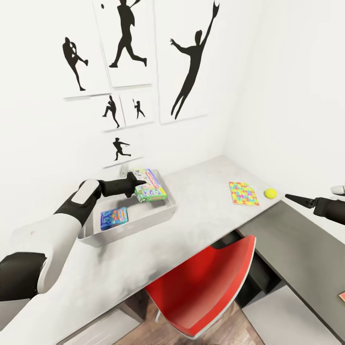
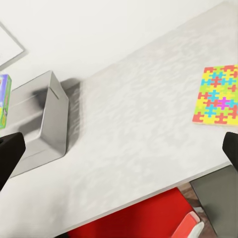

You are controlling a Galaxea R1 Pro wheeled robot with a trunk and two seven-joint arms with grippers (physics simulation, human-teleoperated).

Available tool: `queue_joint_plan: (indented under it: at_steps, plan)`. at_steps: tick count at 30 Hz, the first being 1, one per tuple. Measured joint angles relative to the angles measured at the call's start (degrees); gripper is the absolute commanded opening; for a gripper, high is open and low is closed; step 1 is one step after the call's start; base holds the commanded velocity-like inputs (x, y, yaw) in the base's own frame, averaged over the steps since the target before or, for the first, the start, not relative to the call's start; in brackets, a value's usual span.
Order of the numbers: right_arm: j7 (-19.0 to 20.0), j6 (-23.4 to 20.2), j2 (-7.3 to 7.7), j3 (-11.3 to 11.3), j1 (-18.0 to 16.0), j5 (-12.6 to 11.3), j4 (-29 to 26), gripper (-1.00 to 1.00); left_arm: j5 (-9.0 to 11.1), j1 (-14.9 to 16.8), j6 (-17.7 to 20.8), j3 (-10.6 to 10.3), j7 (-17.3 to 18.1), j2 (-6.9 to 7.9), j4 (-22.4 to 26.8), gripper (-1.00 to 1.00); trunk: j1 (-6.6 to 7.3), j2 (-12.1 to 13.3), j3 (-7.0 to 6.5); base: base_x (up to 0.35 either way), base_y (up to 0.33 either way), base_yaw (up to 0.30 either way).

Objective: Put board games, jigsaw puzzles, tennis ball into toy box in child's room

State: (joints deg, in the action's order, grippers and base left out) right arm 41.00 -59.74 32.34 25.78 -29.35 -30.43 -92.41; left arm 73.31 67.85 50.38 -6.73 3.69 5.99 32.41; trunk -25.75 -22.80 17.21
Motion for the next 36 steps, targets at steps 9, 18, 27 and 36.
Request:
queue_joint_plan:
  at_steps: [9, 18, 27, 36]
  plan:
    - [0.0, 0.0, 0.00, 0.0, 0.0, 0.0, 0.0, 1.00, -0.1, -0.1, 0.1, -0.1, 0.0, 0.04, -0.4, -1.00, 0.00, 0.0, 0.81, 0.000, 0.000, 0.000]
    - [0.0, 0.0, 0.00, 0.0, 0.0, 0.0, 0.0, 1.00, 0.0, 0.4, 0.3, 0.0, 0.0, -0.05, -0.5, -1.00, 0.00, 0.0, 1.63, 0.000, 0.000, 0.000]
    - [0.0, 0.0, 0.00, 0.0, 0.0, 0.0, 0.0, 1.00, -0.1, 1.3, 0.4, -0.1, -0.1, 0.21, -0.5, -1.00, 0.00, 0.0, 2.46, 0.000, 0.000, 0.000]
    - [0.0, 0.0, 0.00, 0.0, 0.1, 0.0, 0.0, 1.00, -0.1, 1.2, 0.5, -0.1, 0.3, 0.64, -0.5, -1.00, 0.00, 0.0, 3.10, 0.000, 0.000, 0.000]
